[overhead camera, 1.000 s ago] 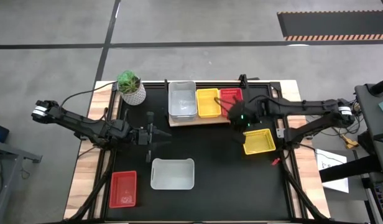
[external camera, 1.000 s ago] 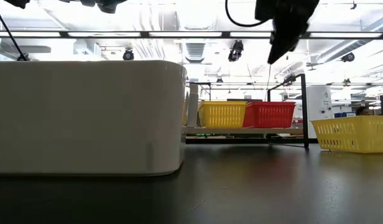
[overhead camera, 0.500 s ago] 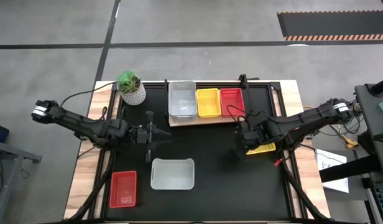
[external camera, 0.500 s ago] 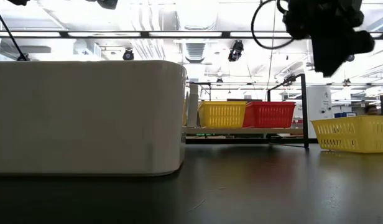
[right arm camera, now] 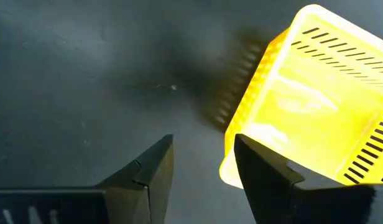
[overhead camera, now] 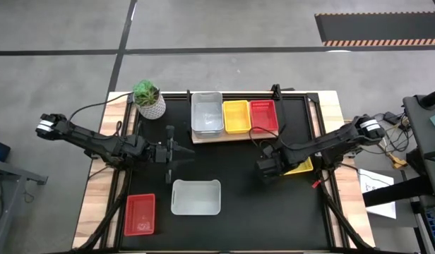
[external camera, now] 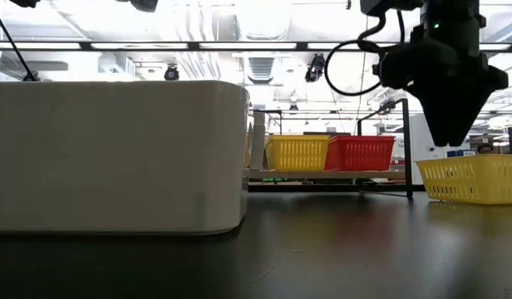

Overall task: Stack baskets on shelf by color
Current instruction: Stack the yellow bin on top of the yellow bin on the shelf

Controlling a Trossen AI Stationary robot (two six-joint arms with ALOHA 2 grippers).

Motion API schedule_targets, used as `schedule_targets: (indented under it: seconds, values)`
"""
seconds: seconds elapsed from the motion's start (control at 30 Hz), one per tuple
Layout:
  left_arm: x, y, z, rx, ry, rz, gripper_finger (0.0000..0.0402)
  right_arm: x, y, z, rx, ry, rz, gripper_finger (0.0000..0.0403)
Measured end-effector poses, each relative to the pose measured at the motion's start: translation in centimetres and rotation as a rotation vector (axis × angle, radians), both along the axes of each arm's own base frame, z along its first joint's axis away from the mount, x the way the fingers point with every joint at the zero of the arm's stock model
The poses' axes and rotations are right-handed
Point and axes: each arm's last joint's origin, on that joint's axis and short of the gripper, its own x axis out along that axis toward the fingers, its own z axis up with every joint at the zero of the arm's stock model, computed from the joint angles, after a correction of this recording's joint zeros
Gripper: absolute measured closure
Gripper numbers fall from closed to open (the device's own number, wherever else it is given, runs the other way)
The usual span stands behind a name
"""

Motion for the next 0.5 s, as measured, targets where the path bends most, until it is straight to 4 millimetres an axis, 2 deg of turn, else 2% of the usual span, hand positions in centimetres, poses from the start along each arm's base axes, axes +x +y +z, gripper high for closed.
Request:
schedule_targets:
  seconds: [0.17, 0.3, 0.4, 0.5]
  values:
    - [0.0, 0.0, 0.0, 0.015, -0.001, 0.000, 0.0301, 0.1, -0.2, -0.4, -0.024, 0.027, -0.009, 0.0245]
    - [0.0, 0.0, 0.1, 0.021, -0.004, 0.000, 0.0301, -0.3, -0.6, -0.4, -0.117, 0.039, -0.069, 0.0248]
    - [-0.1, 0.0, 0.1, 0.022, -0.005, 0.000, 0.0301, -0.6, -0.6, -1.3, -0.221, 0.035, -0.117, 0.0248]
    - [0.0, 0.0, 0.1, 0.025, -0.006, 0.000, 0.0301, -0.6, -0.5, -2.5, -0.230, 0.079, -0.127, 0.0248]
